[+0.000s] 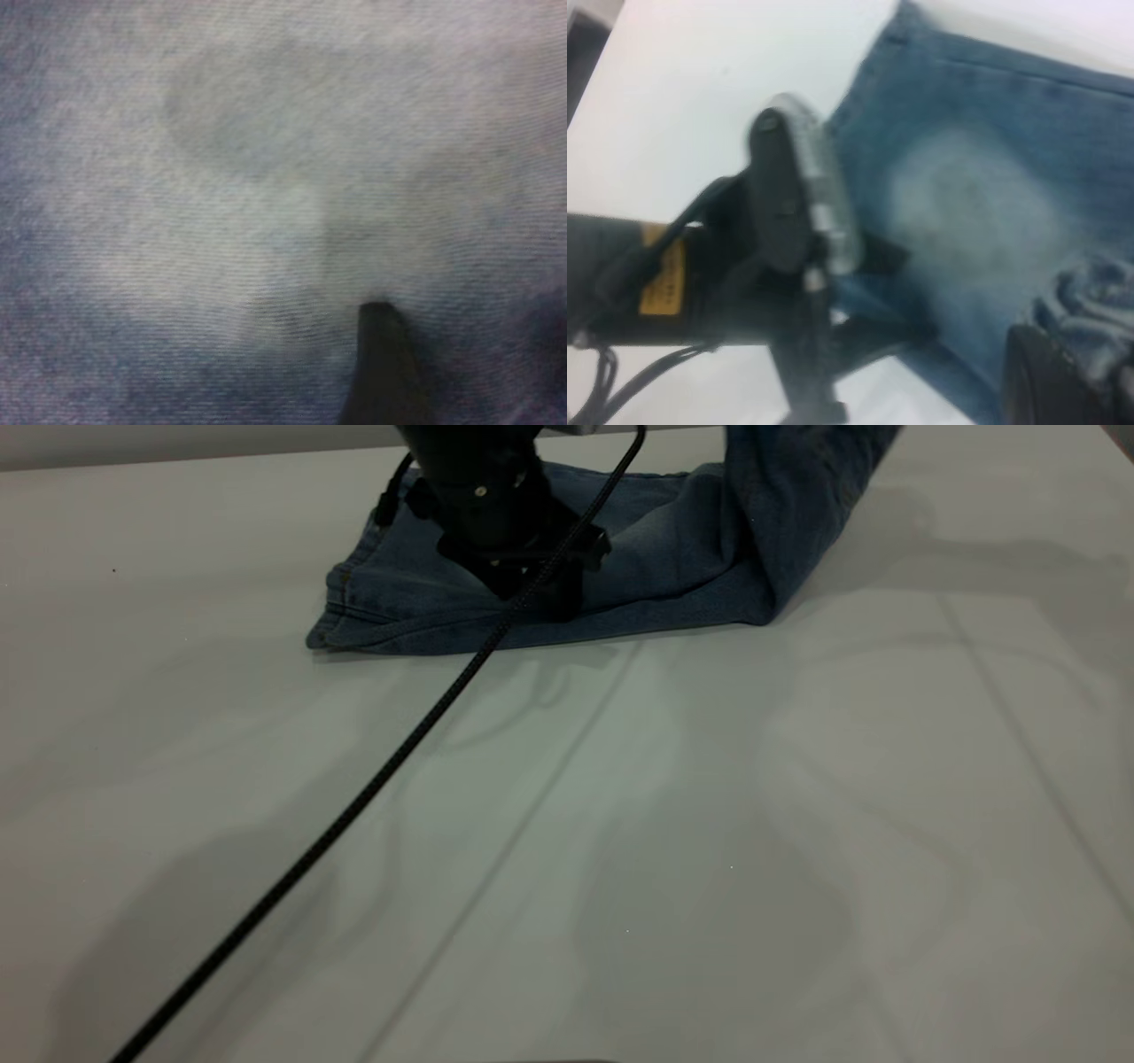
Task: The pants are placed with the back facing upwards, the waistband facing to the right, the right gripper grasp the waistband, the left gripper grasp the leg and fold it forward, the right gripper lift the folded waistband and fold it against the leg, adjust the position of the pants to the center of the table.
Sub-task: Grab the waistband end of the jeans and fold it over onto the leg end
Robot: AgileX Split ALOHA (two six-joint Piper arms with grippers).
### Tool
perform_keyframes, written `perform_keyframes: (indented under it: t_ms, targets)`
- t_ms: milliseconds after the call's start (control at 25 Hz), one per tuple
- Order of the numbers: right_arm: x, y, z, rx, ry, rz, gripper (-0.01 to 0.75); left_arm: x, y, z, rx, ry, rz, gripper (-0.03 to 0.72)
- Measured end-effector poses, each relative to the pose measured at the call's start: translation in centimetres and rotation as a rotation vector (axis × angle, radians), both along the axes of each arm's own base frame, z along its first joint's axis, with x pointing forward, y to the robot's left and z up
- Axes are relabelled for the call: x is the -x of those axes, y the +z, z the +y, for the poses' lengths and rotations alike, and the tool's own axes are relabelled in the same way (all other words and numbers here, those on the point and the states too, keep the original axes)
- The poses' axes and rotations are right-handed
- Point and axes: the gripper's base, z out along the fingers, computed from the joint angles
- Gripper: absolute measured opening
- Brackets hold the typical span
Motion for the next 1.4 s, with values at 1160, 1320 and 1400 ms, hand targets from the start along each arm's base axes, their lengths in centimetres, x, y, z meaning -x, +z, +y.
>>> perform_keyframes:
  t_ms: [1160,1320,1400]
  targets:
    - [0.9,3.6,6.4,0.045,0.203,-0.073,0.025,-4.4,-0.5,7.7,-0.11,0.124,0.126,0.442]
    - [1.7,4.7,9.9,0.046,0.272,-0.101,0.025,-4.2,-0.5,7.0,-0.107,0.111,0.12,0.442]
    - [2.2,4.8,11.4,0.046,0.296,-0.109,0.025,-4.2,-0.5,7.0,-0.106,0.111,0.12,0.442]
